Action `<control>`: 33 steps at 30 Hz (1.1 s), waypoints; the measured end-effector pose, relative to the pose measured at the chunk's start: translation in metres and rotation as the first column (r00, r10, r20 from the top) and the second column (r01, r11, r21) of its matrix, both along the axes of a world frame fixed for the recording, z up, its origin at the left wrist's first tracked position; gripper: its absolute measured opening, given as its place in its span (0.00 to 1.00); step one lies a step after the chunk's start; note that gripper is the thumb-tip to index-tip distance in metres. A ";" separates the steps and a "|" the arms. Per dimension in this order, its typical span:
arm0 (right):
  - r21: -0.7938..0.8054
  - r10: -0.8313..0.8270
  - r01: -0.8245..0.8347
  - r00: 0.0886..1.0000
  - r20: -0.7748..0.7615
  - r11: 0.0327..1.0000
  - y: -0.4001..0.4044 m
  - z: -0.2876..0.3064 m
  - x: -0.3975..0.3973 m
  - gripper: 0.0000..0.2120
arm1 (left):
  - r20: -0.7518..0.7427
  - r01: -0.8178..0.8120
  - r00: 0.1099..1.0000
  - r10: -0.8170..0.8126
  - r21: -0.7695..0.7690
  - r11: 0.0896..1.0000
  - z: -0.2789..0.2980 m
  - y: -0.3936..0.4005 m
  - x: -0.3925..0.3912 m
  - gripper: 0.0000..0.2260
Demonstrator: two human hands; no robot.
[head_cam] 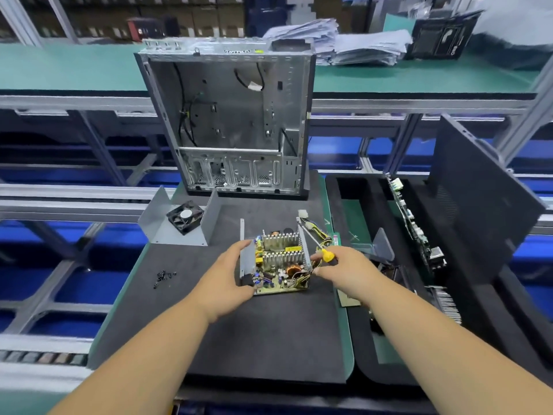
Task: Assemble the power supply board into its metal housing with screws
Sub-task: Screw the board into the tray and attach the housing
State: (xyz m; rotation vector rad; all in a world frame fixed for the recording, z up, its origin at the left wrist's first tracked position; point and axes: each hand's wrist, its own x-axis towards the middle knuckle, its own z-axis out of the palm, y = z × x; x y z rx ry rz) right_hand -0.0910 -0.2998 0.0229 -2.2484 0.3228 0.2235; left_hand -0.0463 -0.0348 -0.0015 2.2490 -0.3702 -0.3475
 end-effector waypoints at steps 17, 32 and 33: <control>-0.068 0.012 -0.002 0.990 0.139 0.998 0.031 0.070 -0.004 0.11 | 0.086 0.037 0.996 -0.037 0.004 0.999 -0.055 0.007 0.021 0.55; -0.352 0.253 -0.246 0.967 -0.027 0.903 0.076 0.054 0.014 0.08 | 0.271 0.069 0.958 -0.091 0.090 0.994 -0.075 0.007 0.029 0.55; -0.361 0.263 -0.257 0.964 -0.034 0.896 0.079 0.054 0.017 0.08 | 0.276 0.073 0.957 -0.095 0.089 0.993 -0.075 0.007 0.030 0.54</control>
